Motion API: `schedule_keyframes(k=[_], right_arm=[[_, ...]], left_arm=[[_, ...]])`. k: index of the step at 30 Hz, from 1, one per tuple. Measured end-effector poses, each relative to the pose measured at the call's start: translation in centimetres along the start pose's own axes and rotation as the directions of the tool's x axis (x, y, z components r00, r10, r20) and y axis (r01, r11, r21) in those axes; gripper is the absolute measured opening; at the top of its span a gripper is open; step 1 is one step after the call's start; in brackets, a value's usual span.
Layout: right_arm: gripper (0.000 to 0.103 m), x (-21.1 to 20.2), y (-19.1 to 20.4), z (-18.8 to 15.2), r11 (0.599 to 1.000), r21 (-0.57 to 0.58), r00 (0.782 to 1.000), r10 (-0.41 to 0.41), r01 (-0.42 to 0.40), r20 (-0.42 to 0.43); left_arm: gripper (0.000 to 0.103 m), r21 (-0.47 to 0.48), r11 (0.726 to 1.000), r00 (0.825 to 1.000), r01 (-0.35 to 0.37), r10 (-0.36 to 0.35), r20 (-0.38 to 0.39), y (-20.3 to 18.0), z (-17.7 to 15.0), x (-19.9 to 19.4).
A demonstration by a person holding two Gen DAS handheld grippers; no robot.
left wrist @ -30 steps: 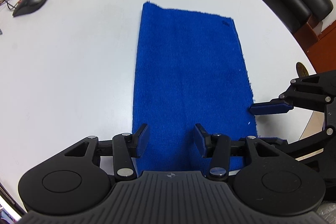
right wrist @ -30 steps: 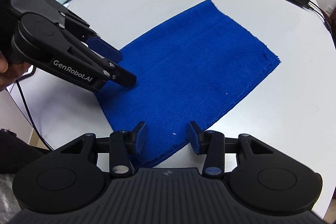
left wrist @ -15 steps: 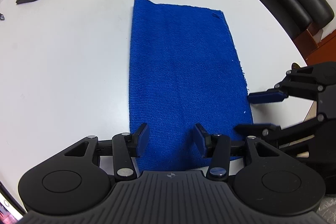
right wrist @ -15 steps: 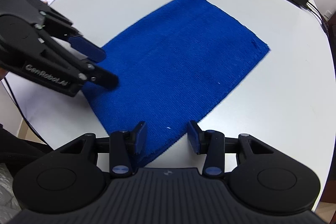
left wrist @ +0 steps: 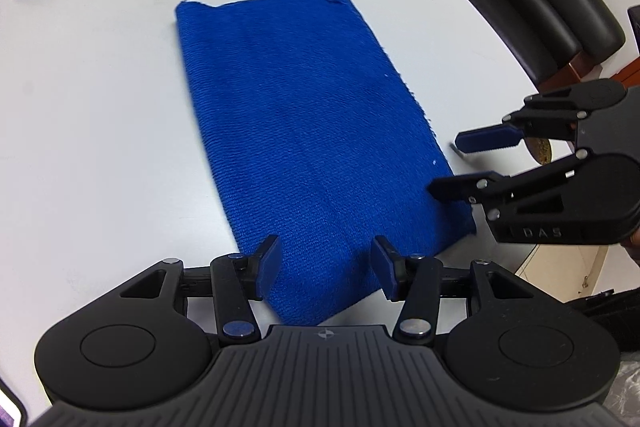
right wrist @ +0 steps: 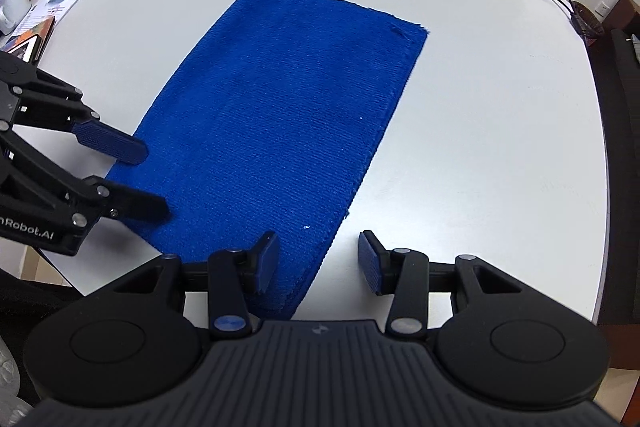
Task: Fold towel
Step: 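Position both grippers at the towel's short edge and close on it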
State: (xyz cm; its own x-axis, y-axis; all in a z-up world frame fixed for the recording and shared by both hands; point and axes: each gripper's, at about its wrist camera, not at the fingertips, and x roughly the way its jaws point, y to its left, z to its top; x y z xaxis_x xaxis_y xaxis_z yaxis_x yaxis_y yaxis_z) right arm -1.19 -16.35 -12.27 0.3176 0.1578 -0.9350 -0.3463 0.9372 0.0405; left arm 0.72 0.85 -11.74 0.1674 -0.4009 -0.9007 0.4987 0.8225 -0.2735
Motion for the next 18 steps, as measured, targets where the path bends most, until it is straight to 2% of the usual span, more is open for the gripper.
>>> schedule_keyframes(k=[10, 18], right_arm=[[0.045, -0.8, -1.7, -0.5, 1.0, 0.016, 1.0, 0.026, -0.027, 0.013], [0.045, -0.9, -1.9, -0.3, 0.998, 0.022, 0.998, 0.05, -0.051, 0.023]], left_arm=[[0.052, -0.065, 0.997, 0.999, -0.03, 0.033, 0.043, 0.0, -0.8, -0.2], [0.052, -0.136, 0.99, 0.996, -0.047, 0.056, 0.068, 1.0, -1.7, -3.0]])
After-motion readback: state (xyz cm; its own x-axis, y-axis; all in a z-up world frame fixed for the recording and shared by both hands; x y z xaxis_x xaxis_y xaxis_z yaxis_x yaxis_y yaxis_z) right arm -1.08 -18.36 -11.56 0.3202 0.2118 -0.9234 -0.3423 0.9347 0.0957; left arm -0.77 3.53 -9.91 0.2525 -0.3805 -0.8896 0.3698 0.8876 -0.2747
